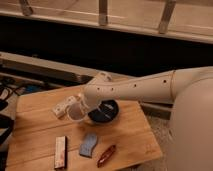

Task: Place the ceramic cup in the ceramic bowl

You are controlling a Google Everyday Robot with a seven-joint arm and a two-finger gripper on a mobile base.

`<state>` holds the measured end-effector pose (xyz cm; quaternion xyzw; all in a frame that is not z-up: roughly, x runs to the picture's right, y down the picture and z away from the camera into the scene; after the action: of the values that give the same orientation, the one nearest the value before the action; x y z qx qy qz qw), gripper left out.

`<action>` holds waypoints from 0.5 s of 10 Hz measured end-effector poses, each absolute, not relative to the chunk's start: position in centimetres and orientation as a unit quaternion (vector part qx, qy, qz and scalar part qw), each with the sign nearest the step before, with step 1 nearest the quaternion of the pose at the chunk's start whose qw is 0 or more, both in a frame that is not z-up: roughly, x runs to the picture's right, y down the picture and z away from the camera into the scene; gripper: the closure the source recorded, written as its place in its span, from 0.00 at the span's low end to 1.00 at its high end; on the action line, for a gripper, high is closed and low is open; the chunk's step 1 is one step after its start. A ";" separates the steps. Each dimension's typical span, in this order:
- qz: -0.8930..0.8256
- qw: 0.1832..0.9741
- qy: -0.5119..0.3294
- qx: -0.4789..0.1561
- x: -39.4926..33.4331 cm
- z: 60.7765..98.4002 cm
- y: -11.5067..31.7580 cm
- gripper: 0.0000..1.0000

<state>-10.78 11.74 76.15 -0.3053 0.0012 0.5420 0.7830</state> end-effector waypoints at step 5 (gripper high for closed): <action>0.547 0.791 -0.016 -0.272 -11.5 75.0 7.9 0.83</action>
<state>-11.51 7.93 75.02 -0.2719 -0.0165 0.5472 0.7914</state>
